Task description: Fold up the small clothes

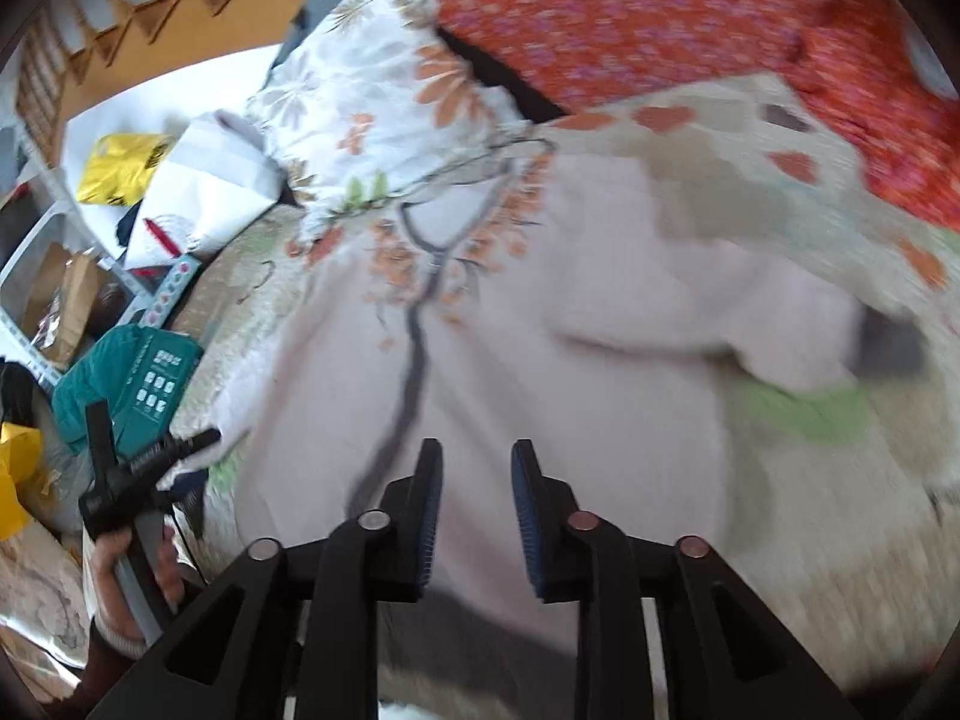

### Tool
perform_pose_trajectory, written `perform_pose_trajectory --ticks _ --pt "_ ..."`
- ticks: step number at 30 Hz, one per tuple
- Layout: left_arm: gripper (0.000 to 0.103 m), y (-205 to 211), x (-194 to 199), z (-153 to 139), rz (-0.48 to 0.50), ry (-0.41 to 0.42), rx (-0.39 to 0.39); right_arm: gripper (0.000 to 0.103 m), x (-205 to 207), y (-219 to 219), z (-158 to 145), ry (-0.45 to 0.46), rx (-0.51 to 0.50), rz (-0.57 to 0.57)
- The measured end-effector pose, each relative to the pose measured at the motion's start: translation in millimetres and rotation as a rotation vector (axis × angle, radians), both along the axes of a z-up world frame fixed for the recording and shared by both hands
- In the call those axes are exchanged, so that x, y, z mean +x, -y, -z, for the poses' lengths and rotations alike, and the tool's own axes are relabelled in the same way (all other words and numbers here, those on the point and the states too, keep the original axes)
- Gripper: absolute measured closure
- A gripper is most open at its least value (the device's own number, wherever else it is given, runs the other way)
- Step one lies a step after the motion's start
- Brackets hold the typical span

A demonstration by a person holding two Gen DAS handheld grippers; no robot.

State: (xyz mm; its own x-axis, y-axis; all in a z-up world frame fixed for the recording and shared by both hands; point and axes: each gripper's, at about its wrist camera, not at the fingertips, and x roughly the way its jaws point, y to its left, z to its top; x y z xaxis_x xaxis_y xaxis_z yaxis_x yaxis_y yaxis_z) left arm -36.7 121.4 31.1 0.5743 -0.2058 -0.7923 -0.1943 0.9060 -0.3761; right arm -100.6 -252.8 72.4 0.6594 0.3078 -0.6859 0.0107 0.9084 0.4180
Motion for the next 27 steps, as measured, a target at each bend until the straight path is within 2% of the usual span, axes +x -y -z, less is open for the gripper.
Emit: perform_pose_trajectory --ticks 3,7,8,11,13,17,20,22,27 --pt "0.011 -8.5 -1.5 4.4 -0.033 -0.013 0.017 0.074 33.8 -24.7 19.6 -0.006 -0.048 -0.059" --pt "0.011 -6.9 -1.3 6.2 -0.042 -0.013 0.093 0.073 59.5 -52.4 53.4 -0.022 -0.261 -0.067" --pt "0.011 -4.9 -1.0 6.3 -0.036 -0.011 0.108 0.073 60.5 -53.4 61.0 -0.035 -0.282 -0.067" --pt "0.011 1.6 2.8 8.6 -0.019 -0.012 0.170 0.068 54.6 -48.6 67.9 -0.010 -0.273 -0.058" --pt "0.011 5.3 6.9 12.1 -0.014 -0.024 0.199 0.058 54.9 -47.1 67.6 -0.012 -0.260 -0.071" --pt "0.011 12.2 11.8 17.0 -0.004 -0.042 0.230 0.053 50.6 -48.9 69.0 0.008 -0.260 -0.066" --pt "0.011 16.4 12.4 17.7 0.006 -0.039 0.269 0.046 47.6 -55.4 68.9 0.026 -0.277 -0.074" --pt "0.011 17.3 12.8 19.3 0.006 -0.044 0.287 0.041 46.9 -59.6 69.4 0.034 -0.298 -0.079" --pt "0.011 17.2 14.7 20.6 0.003 -0.052 0.294 0.038 46.7 -62.8 69.8 0.041 -0.315 -0.084"
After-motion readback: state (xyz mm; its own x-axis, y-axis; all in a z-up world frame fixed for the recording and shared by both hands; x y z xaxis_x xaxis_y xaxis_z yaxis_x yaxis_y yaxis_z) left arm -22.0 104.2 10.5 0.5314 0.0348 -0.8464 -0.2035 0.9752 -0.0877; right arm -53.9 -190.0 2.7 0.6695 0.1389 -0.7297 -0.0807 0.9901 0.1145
